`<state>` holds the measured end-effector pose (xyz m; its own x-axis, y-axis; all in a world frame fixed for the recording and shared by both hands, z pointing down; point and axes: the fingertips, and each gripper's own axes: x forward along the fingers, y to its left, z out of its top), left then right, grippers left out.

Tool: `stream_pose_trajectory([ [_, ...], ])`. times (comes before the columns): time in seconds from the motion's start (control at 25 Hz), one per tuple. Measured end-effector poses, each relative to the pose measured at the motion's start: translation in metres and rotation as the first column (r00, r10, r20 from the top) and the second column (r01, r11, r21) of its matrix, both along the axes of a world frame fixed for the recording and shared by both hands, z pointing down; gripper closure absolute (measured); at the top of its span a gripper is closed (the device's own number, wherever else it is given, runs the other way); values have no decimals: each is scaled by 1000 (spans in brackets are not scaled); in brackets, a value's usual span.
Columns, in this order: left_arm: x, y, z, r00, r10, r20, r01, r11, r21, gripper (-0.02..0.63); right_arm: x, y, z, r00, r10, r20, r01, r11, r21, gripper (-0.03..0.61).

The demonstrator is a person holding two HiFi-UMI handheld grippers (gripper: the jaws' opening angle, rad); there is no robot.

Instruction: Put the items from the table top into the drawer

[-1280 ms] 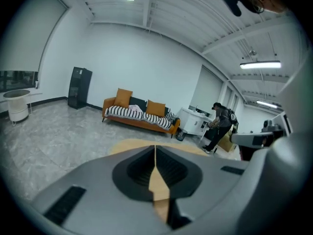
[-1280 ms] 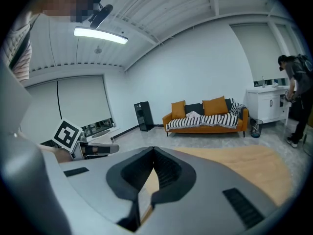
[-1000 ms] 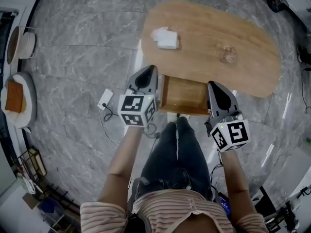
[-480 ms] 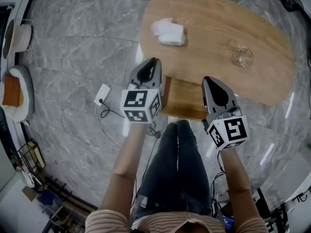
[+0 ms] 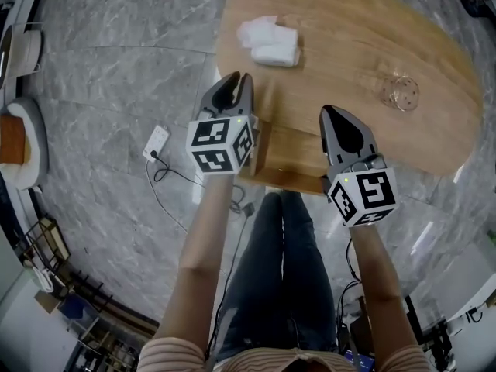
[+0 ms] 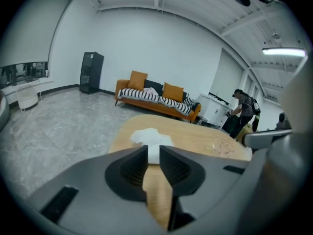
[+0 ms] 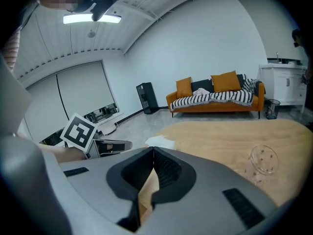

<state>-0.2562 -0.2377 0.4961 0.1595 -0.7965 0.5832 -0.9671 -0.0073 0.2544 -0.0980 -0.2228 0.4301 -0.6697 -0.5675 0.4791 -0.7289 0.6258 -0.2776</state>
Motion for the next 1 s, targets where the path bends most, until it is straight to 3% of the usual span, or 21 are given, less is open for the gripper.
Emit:
stream_pose_trajectory([
  [0.72, -4, -60, 67, 992, -29, -125, 16, 994, -109, 512, -17, -36, 43, 1000, -6, -11, 5, 999, -46, 571],
  [1.0, -3, -77, 78, 992, -29, -121, 12, 990, -141, 512, -17, -39, 49, 1000, 0, -8, -1, 998, -61, 571],
])
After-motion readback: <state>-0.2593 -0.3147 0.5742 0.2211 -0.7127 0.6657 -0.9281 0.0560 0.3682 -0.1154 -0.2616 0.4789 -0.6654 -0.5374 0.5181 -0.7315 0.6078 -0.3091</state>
